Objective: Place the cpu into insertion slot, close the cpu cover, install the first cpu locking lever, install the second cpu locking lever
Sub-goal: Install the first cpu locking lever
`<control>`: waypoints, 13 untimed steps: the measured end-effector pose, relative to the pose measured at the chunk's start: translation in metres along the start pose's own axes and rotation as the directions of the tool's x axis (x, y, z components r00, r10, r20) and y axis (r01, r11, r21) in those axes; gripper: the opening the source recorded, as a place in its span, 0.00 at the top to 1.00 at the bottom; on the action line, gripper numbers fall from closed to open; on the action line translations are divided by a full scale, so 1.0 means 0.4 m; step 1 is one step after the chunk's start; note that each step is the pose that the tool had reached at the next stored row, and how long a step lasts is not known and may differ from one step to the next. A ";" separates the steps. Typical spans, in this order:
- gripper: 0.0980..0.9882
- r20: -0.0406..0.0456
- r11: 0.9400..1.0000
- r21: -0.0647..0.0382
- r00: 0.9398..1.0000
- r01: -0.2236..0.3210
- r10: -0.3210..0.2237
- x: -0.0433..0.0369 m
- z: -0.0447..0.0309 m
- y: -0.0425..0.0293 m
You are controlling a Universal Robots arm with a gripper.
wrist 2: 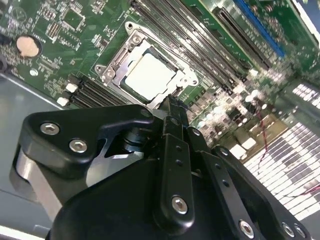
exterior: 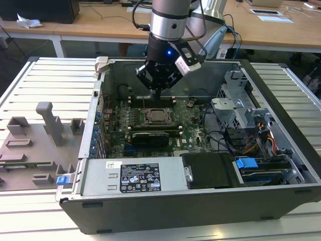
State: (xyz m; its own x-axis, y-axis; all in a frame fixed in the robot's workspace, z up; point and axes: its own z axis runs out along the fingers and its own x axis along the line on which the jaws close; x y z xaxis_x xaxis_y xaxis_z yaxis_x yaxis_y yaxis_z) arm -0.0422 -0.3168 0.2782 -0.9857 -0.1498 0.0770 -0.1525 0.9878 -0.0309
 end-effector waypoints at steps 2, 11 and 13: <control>0.99 -0.001 0.999 -0.003 0.999 -0.039 0.039 0.000 0.001 0.000; 0.99 0.075 0.997 0.001 0.995 -0.073 0.073 0.000 0.002 0.000; 0.99 0.080 0.997 0.002 0.994 -0.073 0.073 0.000 0.003 0.000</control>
State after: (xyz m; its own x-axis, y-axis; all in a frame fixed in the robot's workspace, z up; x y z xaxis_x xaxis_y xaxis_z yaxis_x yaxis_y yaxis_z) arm -0.0422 -0.3168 0.2771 -0.9968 -0.0801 -0.0054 -0.0798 0.9961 -0.0381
